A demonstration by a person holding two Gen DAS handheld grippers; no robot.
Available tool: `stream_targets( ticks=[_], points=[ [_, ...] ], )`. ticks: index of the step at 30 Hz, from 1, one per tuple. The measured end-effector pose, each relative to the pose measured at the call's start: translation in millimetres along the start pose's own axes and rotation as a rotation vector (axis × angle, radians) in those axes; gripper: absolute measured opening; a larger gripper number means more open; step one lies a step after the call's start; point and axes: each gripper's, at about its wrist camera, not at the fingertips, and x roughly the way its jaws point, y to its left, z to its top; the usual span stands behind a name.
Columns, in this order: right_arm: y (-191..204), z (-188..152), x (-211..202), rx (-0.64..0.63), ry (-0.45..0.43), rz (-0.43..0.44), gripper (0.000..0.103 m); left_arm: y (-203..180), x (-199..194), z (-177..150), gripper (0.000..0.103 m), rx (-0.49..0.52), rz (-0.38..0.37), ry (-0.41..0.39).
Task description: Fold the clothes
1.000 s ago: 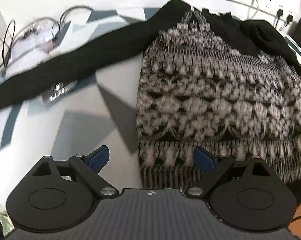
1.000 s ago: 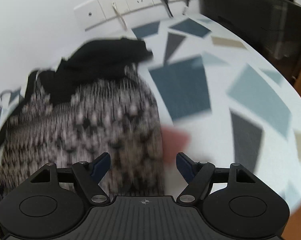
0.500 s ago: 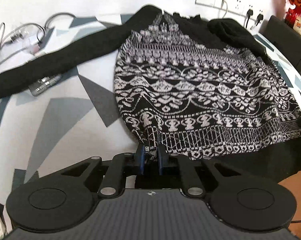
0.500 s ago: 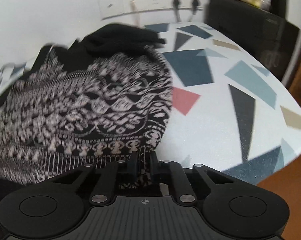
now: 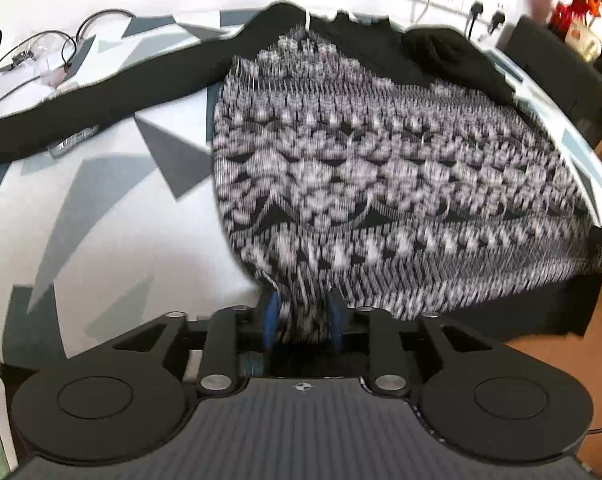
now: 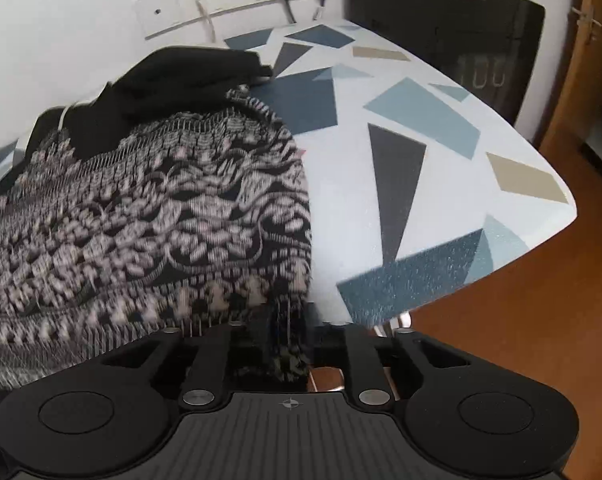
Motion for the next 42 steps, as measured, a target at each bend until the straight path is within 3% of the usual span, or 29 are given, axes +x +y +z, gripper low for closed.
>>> stream_targets(
  ticks=[2, 10, 12, 14, 17, 21, 25, 27, 30, 33, 37, 40, 42],
  points=[
    [7, 19, -16, 0.007, -0.058, 0.042, 0.035, 3, -10, 13, 0.036, -0.015, -0.017, -0.041],
    [47, 136, -57, 0.017, -0.278, 0.229, 0.038, 13, -37, 88, 0.036, -0.055, -0.026, -0.197],
    [63, 165, -52, 0.027, -0.311, 0.278, 0.040, 15, -33, 108, 0.045, -0.069, -0.019, -0.213],
    [80, 189, -35, 0.019, -0.312, 0.304, 0.054, 16, -26, 125, 0.055, -0.080, -0.010, -0.221],
    [95, 207, 11, 0.046, -0.247, 0.325, 0.056, 13, -3, 139, 0.060, -0.072, 0.020, -0.195],
    [85, 217, 85, 0.147, -0.145, 0.311, 0.056, 8, 39, 148, 0.083, -0.073, 0.082, -0.137],
    [59, 217, 138, 0.172, -0.088, 0.294, 0.056, 11, 81, 168, 0.085, -0.108, 0.138, -0.077],
    [52, 225, 148, 0.149, -0.113, 0.266, 0.055, 13, 96, 185, 0.085, -0.124, 0.162, -0.061],
    [50, 247, 154, 0.139, -0.195, 0.295, 0.055, 14, 110, 215, 0.085, -0.128, 0.186, -0.082],
    [63, 292, 182, 0.047, -0.139, 0.343, 0.060, 10, 135, 252, 0.091, -0.103, 0.201, -0.085],
    [92, 318, 221, -0.048, -0.042, 0.177, 0.063, -1, 177, 293, 0.091, -0.033, 0.228, -0.009],
    [100, 312, 237, -0.095, -0.037, 0.056, 0.064, -8, 194, 303, 0.091, 0.090, 0.318, -0.026],
    [101, 305, 243, -0.139, -0.044, -0.002, 0.065, 4, 201, 304, 0.091, 0.094, 0.327, -0.040]
  ],
)
